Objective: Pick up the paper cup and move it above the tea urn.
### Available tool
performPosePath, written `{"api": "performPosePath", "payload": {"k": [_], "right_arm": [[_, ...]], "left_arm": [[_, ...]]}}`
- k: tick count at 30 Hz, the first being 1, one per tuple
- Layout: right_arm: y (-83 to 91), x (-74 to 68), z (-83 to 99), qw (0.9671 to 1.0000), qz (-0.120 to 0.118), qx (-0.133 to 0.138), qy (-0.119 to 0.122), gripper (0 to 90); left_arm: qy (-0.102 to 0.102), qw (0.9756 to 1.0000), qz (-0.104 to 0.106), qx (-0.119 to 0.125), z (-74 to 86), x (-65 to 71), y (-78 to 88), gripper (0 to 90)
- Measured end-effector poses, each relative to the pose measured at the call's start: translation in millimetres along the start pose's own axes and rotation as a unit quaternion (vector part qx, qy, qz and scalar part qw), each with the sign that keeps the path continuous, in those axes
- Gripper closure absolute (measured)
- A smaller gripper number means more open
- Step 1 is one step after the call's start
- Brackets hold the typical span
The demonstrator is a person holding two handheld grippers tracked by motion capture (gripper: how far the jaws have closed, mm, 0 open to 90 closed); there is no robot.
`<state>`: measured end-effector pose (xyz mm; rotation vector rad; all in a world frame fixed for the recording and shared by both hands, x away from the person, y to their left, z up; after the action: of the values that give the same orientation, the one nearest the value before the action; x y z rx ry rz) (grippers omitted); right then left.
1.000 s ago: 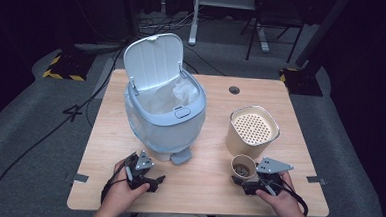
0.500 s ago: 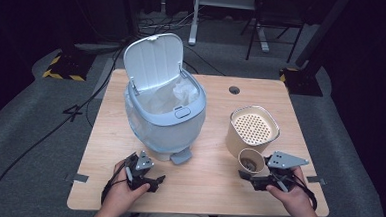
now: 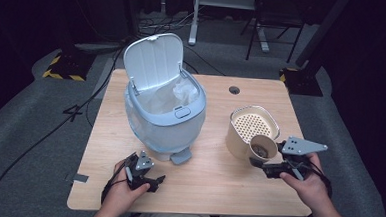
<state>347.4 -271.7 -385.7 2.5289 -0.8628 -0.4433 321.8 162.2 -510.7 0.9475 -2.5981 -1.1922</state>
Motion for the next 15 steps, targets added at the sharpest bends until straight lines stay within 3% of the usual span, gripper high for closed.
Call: {"api": "performPosePath", "payload": {"k": [7,14,15], "right_arm": [[8.2,8.9,-19.8,0.9998,0.016,0.005,0.007,30.9],[8.9,27.9,-39.6,0.9995,0.025,0.013,-0.012,31.0],[6.8,35.8,-44.6,0.9995,0.024,0.012,-0.019,31.0]], "left_arm": [[-0.001,1.0000,0.001,0.000,0.0,-0.1,0.0,18.1],[-0.001,1.0000,0.001,0.000,0.0,-0.1,0.0,18.2],[-0.001,1.0000,0.000,-0.001,0.0,-0.1,0.1,18.1]]}}
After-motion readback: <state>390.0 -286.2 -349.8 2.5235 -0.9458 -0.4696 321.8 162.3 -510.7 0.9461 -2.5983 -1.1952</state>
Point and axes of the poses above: each handheld gripper's, and its own axes: y roughly backward along the jaws, z roughly out of its underside, x roughly to its right, the point moved 1 cm from there along -y, roughly forward along the jaws, and after that the axes turned 13 degrees about -y, right-handed, at the moved point
